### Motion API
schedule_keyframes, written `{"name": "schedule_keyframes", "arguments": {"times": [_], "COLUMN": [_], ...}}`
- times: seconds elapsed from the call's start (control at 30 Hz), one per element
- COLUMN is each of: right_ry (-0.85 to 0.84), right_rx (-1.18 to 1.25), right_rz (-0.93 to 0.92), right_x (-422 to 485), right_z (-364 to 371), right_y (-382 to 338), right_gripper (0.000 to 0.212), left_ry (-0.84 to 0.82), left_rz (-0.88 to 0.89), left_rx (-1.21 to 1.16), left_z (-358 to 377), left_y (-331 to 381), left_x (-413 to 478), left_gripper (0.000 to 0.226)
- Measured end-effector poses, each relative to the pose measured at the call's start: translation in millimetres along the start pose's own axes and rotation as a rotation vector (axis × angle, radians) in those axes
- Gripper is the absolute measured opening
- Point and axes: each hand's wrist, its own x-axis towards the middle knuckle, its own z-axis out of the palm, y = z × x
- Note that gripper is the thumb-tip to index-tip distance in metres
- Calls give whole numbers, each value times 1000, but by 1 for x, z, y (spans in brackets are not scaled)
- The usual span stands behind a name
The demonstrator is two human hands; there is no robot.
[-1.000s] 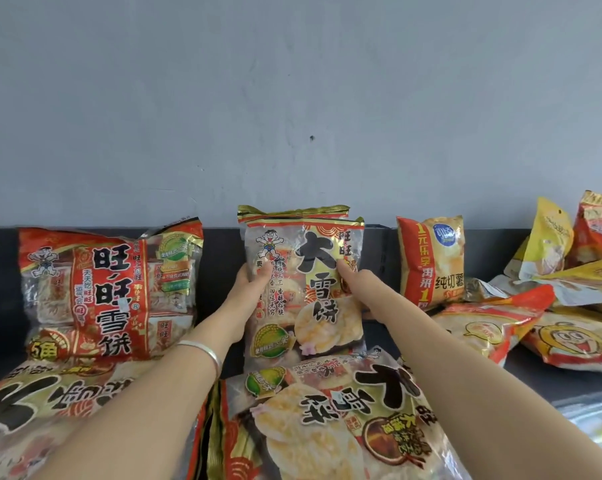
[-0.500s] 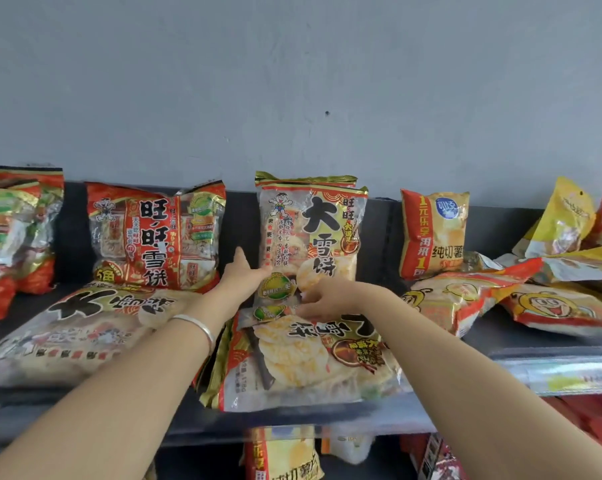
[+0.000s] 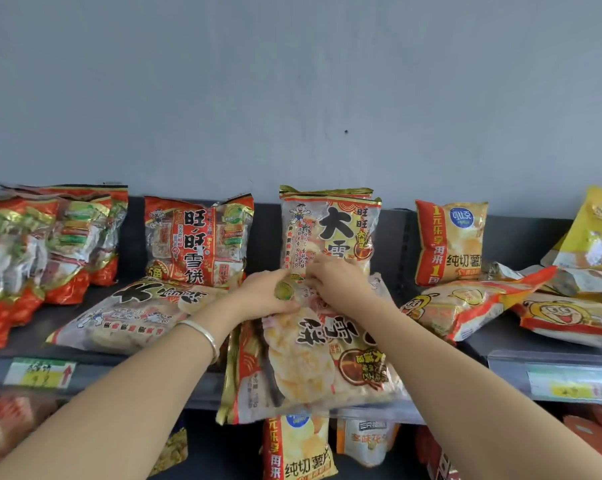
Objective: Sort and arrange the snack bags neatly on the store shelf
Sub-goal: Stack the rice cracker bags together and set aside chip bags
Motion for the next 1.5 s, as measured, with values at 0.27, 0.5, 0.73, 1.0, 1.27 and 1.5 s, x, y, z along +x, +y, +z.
{"name": "schedule_keyframes", "arguments": {"times": [0.27,0.5,0.73,1.0,1.27,1.5], "right_ry": [149,134,266,227,338,415], "right_rx": [1,15,211,520,1251,915], "right_rz": [-157,-106,314,718,681,797], "right_x": [1,5,12,10,1,-2], "right_z": [-24,-35,-52,-42,-22,12], "right_y": [-12,-16,7,26,37,55], "right_gripper": [25,27,40,66,45,62], "left_ry": [-163,-95,82,344,286,276], "left_rz": [-149,-191,-253,-281,-189,-47], "left_rx": [-120,-369,-703,-1000,-993,-784], "left_z": [-34,-29,-50,-32,0,41], "left_y": [14,6,-19,-17,-11,18], "left_x": [0,-3,-12,5,32,48], "left_gripper": [67,48,20,55,59,97]}}
